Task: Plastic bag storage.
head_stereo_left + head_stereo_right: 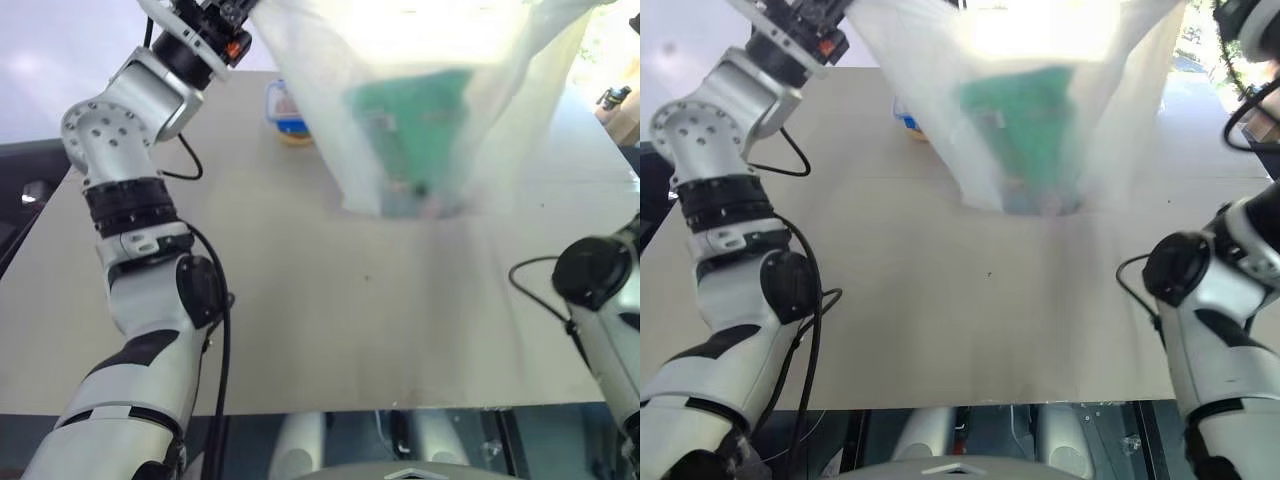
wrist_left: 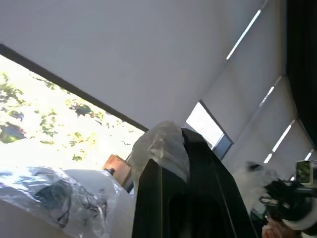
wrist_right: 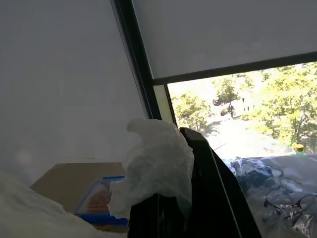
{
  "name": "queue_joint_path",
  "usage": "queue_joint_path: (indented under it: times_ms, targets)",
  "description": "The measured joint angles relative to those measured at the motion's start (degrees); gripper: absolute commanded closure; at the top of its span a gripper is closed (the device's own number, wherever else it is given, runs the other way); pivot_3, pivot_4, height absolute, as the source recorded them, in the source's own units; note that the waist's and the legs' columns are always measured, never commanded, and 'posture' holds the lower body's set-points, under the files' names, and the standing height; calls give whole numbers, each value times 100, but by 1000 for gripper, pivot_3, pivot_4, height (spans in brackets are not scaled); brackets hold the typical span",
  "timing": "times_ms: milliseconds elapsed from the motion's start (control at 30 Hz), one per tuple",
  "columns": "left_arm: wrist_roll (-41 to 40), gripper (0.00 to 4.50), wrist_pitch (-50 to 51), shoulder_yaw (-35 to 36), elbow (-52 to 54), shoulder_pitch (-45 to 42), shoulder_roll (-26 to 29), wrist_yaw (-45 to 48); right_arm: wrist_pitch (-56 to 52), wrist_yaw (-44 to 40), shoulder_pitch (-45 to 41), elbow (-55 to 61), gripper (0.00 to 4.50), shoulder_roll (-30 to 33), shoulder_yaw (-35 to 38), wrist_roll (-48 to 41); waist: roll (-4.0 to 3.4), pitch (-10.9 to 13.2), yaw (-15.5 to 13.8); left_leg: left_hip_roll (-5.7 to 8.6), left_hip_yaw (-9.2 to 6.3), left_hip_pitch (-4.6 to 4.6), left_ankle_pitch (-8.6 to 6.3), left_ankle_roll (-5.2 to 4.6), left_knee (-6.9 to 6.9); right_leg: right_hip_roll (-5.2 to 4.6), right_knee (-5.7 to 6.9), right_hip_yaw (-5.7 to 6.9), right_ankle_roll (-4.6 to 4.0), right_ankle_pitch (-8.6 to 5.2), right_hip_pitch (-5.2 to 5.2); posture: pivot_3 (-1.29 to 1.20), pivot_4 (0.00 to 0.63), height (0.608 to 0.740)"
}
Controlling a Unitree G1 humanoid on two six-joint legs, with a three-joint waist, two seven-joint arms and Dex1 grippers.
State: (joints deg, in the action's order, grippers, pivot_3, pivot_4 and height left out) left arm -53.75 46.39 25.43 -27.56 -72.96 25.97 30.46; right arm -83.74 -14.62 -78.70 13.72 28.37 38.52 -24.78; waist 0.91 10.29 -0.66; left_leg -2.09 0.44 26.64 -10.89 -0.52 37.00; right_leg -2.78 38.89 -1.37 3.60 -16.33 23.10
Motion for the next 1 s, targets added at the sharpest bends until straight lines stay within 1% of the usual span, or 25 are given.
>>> queue_joint_path:
  times_ms: [100, 233, 367, 433, 500, 567, 633, 667, 700, 733, 767, 833, 867, 900, 933, 967, 1000]
  targets:
    - [369, 4447, -441, -297, -381, -304, -100, 313, 1, -9, -106, -281, 4500, 517, -166, -79, 0, 0, 12, -1, 23, 10, 1, 2, -13, -1, -3, -20, 0, 0, 21, 0, 150, 740]
    - [715, 4447, -707, -634, -485, -368, -325, 707, 2, -11, -101, -499, 4500, 938, -285, -122, -8, 5, 41, -4, 45, 14, 2, 2, -30, 0, 2, -41, 0, 0, 46, 0, 150, 740]
    - [813, 4447, -686, -782, -415, -319, -354, 892, -69, -7, 19, -325, 4500, 1119, -255, -236, -9, 5, 121, -5, 55, 17, 2, 3, -41, -1, -1, -55, 0, 0, 56, 0, 150, 740]
    - [805, 4447, -586, -784, -202, -193, -349, 897, -271, -3, 189, 18, 4500, 1105, -119, -334, -10, 6, 169, -6, 64, 16, 2, 3, -47, -1, 1, -68, 0, 0, 63, 0, 150, 740]
    - [733, 4447, -353, -762, 163, 67, -235, 817, -639, -3, 490, 544, 4500, 935, 156, -513, -10, 5, 215, -10, 69, 14, 3, 4, -51, 1, 5, -76, 0, 0, 68, 0, 150, 740]
    - [594, 4447, -73, -685, 644, 392, -108, 692, -816, -72, 1176, 1251, 4500, 758, 368, -881, -11, 4, 240, -14, 66, 13, 4, 5, -50, 2, 6, -75, 0, 0, 66, 0, 150, 740]
    - [501, 4447, 129, -682, 1284, 829, 70, 646, -830, -176, 2184, 1971, 4500, 567, 573, -1371, -10, -6, 250, -15, 66, 12, 4, 6, -54, 2, 8, -77, 1, 0, 64, 0, 150, 740]
    - [407, 4447, 263, -675, 1767, 1209, 177, 646, -840, -286, 2992, 2466, 4500, 399, 765, -1732, -8, -15, 252, -17, 63, 0, 4, 6, -57, 1, 9, -70, 1, 0, 38, 0, 150, 740]
    - [353, 4447, 413, -675, 2191, 1613, 238, 593, -842, -390, 3780, 2823, 4500, 206, 904, -2070, -13, -13, 250, -15, 64, 2, 4, 6, -58, -4, 8, -75, 1, 0, 45, 0, 150, 740]
    - [305, 4447, 482, -691, 2396, 1857, 257, 587, -841, -442, 4153, 2974, 4500, 117, 948, -2229, -22, -13, 233, -14, 63, 2, 4, 6, -51, -10, 8, -77, 3, 0, 46, 0, 150, 740]
    - [286, 4447, 566, -782, 2855, 2449, 300, 609, -841, -575, 4872, 3364, 4500, 23, 1009, -2552, -28, -17, 220, -13, 63, -2, 4, 6, -50, -14, 4, -82, 5, -2, 43, 0, 150, 740]
    - [305, 4447, 638, -961, 3179, 3181, 340, 675, -839, -740, 5586, 3830, 4500, -69, 1105, -2942, -26, -15, 209, -9, 65, -5, 4, 5, -32, -9, 12, -83, 7, -1, 42, 0, 150, 740]
    - [446, 4447, 560, -1109, 3381, 3596, 344, 676, -783, -816, 5988, 4106, 4500, -79, 1165, -3182, -23, -18, 195, -10, 67, -13, 4, 4, -19, -4, 22, -78, 7, 0, 33, 0, 150, 740]
    - [544, 4447, 484, -1177, 3464, 3800, 352, 686, -721, -868, 6277, 4231, 4500, -83, 1162, -3265, -19, -18, 183, -10, 66, -28, -4, -8, -18, -1, 23, -75, 7, 0, 17, 0, 150, 740]
    - [752, 4447, 308, -1277, 3597, 4225, 393, 691, -579, -905, 6806, 4392, 4500, -89, 1055, -3337, -16, -19, 173, -12, 66, -78, -14, -24, -21, 2, 19, -76, 4, -2, -28, 0, 150, 740]
    - [962, 4447, 145, -1364, 3621, 4576, 402, 685, -421, -902, 7262, 4460, 4500, -75, 843, -3301, -17, -20, 172, -12, 69, -118, -15, -25, -26, 3, 15, -78, 2, -3, -67, 0, 150, 740]
    - [1166, 4447, -20, -1471, 3620, 4819, 400, 692, -249, -876, 7543, 4477, 4500, -60, 607, -3181, -15, -17, 172, -14, 68, -131, -15, -26, -25, 6, 11, -77, 1, -4, -79, 0, 150, 740]
